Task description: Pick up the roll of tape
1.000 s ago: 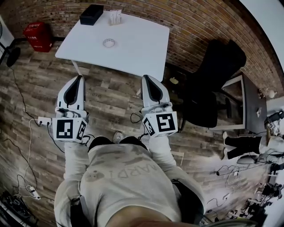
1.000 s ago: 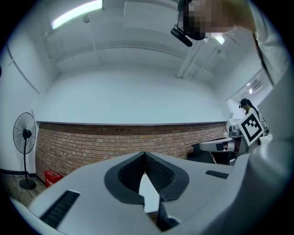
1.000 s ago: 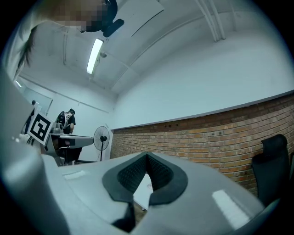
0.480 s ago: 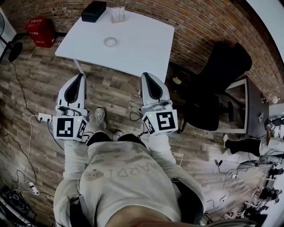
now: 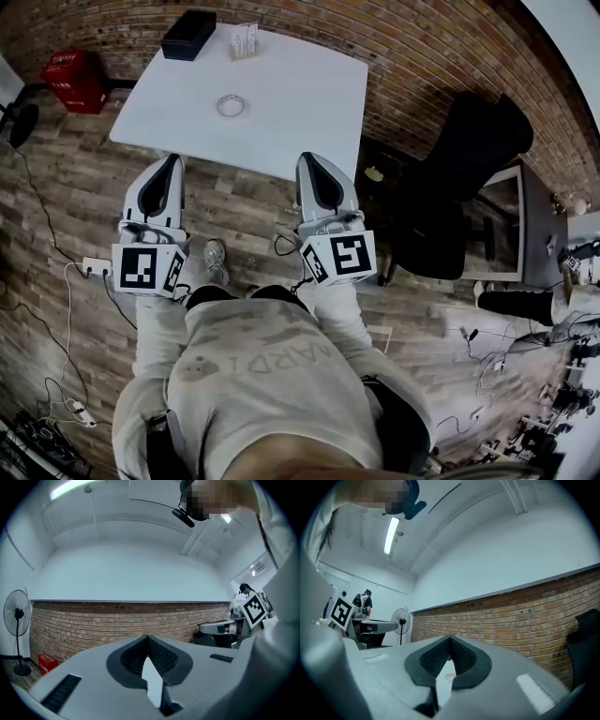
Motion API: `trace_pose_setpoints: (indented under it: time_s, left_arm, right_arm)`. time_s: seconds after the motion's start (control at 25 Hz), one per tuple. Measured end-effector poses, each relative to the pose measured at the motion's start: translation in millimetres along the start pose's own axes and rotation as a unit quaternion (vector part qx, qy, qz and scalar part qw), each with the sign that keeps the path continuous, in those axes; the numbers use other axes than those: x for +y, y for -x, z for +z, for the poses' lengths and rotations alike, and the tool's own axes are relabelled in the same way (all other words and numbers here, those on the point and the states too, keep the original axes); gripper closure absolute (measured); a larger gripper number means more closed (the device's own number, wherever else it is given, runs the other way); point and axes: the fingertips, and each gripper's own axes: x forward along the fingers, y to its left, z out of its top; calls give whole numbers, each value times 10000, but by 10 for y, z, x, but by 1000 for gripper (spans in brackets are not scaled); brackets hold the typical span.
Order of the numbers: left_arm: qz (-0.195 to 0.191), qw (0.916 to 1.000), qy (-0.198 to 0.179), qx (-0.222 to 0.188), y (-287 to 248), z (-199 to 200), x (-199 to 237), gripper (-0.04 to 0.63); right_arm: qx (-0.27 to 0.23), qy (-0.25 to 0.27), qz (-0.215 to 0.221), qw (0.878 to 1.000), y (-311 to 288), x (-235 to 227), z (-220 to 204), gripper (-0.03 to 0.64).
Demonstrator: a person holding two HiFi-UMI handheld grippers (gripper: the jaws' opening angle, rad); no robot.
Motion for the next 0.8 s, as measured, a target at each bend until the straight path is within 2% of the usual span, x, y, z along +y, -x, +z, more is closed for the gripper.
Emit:
trace_pose_setpoints:
  time_s: [0.8]
  left_arm:
    - [-580,9983,65,10,-1287,-191,1216,589]
  right_arm:
    - [11,17,-500,9987,-1580,-164,-162,606]
